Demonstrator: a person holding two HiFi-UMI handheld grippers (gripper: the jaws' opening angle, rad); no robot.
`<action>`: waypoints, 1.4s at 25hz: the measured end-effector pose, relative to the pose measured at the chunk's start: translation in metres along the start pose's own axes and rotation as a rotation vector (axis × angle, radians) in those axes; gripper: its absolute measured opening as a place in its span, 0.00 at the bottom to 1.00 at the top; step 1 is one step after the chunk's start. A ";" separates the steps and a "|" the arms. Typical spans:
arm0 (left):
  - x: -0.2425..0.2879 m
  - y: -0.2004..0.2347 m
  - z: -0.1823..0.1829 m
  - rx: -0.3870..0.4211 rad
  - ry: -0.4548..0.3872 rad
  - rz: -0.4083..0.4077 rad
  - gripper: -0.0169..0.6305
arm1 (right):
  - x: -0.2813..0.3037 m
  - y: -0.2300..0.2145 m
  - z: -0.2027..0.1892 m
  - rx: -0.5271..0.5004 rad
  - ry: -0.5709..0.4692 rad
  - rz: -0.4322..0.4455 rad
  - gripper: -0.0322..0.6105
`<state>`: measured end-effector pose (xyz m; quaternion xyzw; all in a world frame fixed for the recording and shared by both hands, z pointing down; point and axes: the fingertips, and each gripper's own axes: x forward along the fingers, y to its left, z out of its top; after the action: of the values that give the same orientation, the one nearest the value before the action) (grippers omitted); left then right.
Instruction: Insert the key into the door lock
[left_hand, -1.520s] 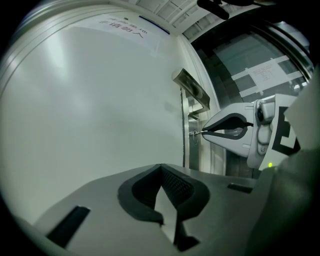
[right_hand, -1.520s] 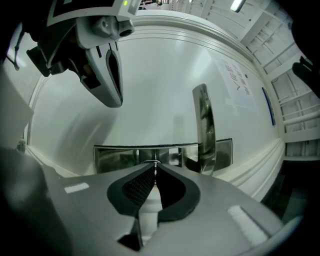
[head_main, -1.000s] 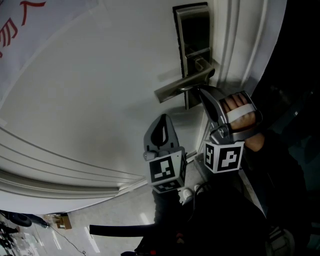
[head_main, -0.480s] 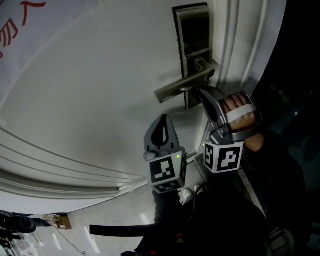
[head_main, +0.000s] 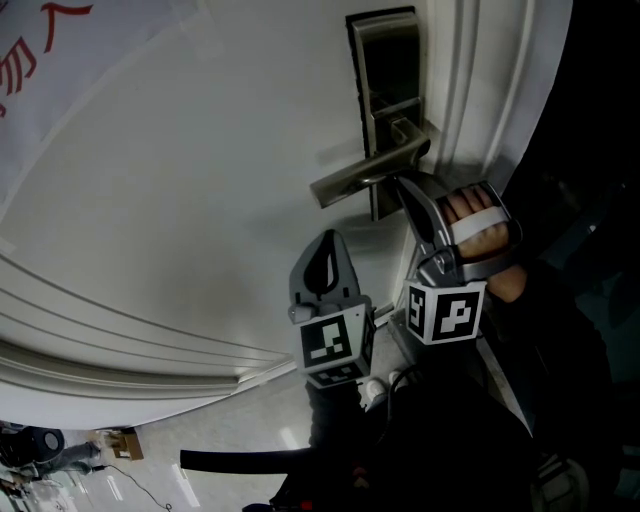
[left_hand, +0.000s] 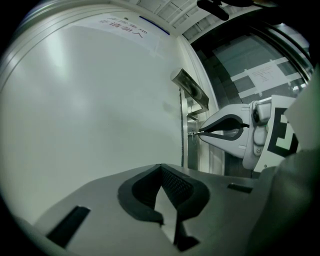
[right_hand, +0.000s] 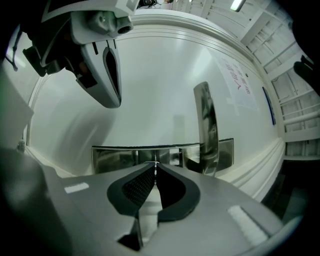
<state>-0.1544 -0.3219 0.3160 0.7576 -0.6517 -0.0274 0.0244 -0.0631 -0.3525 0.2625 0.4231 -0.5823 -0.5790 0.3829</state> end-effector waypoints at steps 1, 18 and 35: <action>0.000 0.001 0.000 -0.001 0.001 0.001 0.03 | 0.000 0.000 0.000 0.002 0.000 -0.001 0.07; 0.002 0.002 0.000 0.002 0.003 0.003 0.03 | 0.000 -0.001 0.000 0.011 -0.008 -0.004 0.07; -0.005 -0.004 0.010 0.037 -0.003 0.022 0.03 | -0.003 -0.004 -0.003 0.066 -0.046 -0.008 0.07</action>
<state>-0.1517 -0.3161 0.3060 0.7506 -0.6605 -0.0162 0.0097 -0.0591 -0.3511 0.2584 0.4241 -0.6083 -0.5706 0.3530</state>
